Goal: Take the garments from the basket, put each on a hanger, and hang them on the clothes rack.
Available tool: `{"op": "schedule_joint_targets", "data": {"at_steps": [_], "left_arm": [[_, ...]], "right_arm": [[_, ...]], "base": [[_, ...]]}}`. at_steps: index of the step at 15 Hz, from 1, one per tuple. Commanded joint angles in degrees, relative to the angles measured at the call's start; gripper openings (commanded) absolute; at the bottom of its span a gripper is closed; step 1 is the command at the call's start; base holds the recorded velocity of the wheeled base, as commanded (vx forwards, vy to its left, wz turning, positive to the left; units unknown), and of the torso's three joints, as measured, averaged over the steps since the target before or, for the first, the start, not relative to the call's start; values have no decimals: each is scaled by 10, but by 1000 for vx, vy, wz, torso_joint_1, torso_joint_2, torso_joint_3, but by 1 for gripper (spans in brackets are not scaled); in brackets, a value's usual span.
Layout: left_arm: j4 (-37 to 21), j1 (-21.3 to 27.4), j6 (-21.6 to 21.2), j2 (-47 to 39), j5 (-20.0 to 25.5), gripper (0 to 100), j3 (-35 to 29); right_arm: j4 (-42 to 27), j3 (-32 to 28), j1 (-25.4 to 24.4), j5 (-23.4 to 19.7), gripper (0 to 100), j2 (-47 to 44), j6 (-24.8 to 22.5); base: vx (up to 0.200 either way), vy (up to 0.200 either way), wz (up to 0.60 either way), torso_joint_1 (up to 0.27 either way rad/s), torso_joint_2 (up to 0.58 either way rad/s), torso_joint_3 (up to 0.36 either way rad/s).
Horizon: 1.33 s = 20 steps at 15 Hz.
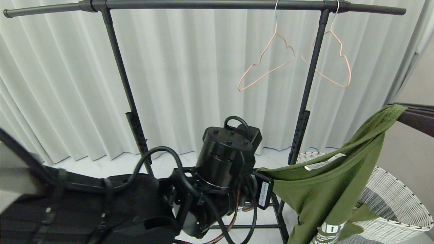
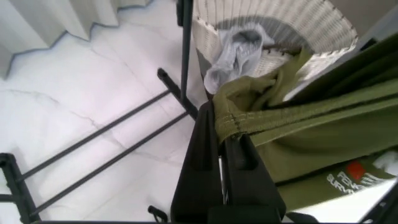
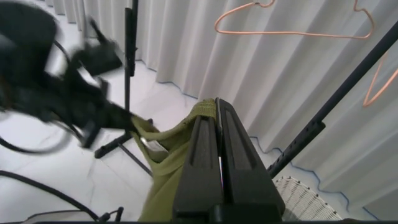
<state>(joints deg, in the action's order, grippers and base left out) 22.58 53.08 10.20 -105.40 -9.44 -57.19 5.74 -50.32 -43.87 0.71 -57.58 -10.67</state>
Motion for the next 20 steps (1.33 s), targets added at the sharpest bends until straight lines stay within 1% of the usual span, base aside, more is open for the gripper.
{"op": "schedule_joint_targets", "data": {"at_steps": [1, 2, 4, 5, 6, 7, 8, 9, 11, 13, 14, 15, 16, 17, 18, 19, 20], "left_arm": [[-14, -1, 0, 110, -1, 0, 22], [-42, -1, 0, 142, -2, 0, 9], [-119, -7, 0, 191, -17, 0, -10], [-133, -9, 0, 200, -23, 0, -13], [-161, -17, 0, 221, -51, 0, -20], [-168, -19, 0, 230, -69, 0, -28], [-175, -23, 0, 240, -77, 0, -44], [-191, -26, 1, 248, -78, 0, -69], [-253, -31, 1, 260, -79, 0, -133], [-388, -31, 1, 275, -102, 0, -234], [-438, -31, 1, 276, -106, 0, -283], [-457, -32, 2, 276, -106, 0, -311], [-470, -39, 3, 271, -107, 0, -340], [-469, -57, 3, 265, -119, 0, -336], [-468, -73, 8, 252, -143, 0, -332], [-466, -83, 23, 237, -170, 0, -332], [-464, -83, 44, 226, -189, 0, -333]], "right_arm": [[0, 0, 0, 0, 0, 0, -2], [0, 0, 0, 0, 0, 0, -3], [0, 0, 0, 1, 0, -2, -4], [0, 1, 0, 2, 0, -3, -5], [0, 0, 0, 3, 0, -4, -9], [0, -2, 0, 2, 0, -7, -16], [1, -5, 0, 2, 0, -10, -25], [10, -5, -1, 2, 0, -17, -31], [46, -5, -2, 2, 0, -34, -38], [105, -21, -3, 1, 0, -76, -43], [126, -39, -6, 1, 0, -101, -43], [135, -50, -6, 1, 0, -116, -43], [161, -72, -6, 2, 0, -154, -42], [181, -91, -5, 2, 0, -183, -41], [196, -108, -3, 2, 0, -209, -40], [204, -122, -4, 2, 0, -229, -40], [204, -133, -3, 3, 0, -243, -41]], "base": [[0, 0, 0, 0, 0, 0], [0, 0, 0, 0, 0, 0], [0, 0, 0, 0, 0, 0], [0, 0, 0, 0, 0, 0], [0, 0, 0, 0, 0, 0], [0, 0, 0, 0, 0, 0], [0, 0, 0, 0, 0, 0], [0, 0, 0, 0, 0, 0], [0, 0, 0, 0, 0, 0], [0, 0, 0, 0, 0, 0], [0, 0, 0, 0, 0, 0], [0, 0, 0, 0, 0, 0], [0, 0, 0, 0, 0, 0], [0, 0, 0, 0, 0, 0], [0, 0, 0, 0, 0, 0], [0, 0, 0, 0, 0, 0], [0, 0, 0, 0, 0, 0]]}}
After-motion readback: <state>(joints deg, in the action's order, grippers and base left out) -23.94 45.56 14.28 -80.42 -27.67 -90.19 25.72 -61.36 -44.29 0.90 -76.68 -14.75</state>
